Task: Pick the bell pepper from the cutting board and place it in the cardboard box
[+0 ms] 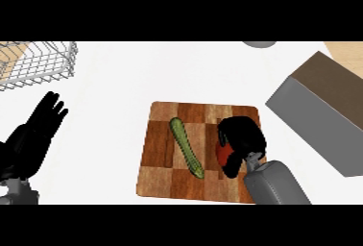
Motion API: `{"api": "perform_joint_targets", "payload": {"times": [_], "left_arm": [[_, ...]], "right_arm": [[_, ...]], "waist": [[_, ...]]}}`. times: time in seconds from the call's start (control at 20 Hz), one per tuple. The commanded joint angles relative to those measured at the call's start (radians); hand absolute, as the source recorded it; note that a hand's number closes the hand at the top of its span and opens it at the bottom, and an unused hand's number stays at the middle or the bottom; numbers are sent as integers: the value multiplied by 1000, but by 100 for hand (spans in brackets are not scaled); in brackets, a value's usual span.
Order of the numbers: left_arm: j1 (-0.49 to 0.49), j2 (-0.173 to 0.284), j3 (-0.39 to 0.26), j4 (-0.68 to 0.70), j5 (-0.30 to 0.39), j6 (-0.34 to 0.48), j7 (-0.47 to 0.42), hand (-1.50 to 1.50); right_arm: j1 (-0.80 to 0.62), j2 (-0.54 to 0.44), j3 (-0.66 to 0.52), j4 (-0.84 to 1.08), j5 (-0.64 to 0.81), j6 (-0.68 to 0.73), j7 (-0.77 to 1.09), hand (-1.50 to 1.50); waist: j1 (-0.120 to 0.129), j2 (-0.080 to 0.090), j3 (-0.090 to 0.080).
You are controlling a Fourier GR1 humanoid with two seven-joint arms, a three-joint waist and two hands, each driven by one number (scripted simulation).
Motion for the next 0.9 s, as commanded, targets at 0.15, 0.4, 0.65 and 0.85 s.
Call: {"api": "perform_joint_targets", "payload": {"times": [0.15,0.4,0.65,0.85], "left_arm": [[4,18,38,29,17,-20,-32,0],[-9,9,15,65,-21,-18,-64,0],[5,1,8,-3,7,-10,8,0],[41,-28,-19,-29,-26,7,-20,0]], "right_arm": [[155,-29,71,-362,51,44,89,150],[104,20,134,-548,88,125,169,150],[11,52,84,-740,104,156,256,150],[-134,53,-19,-818,119,234,370,150]], "waist": [[-5,1,1],[-5,1,0],[0,-1,0],[7,0,0]]}}
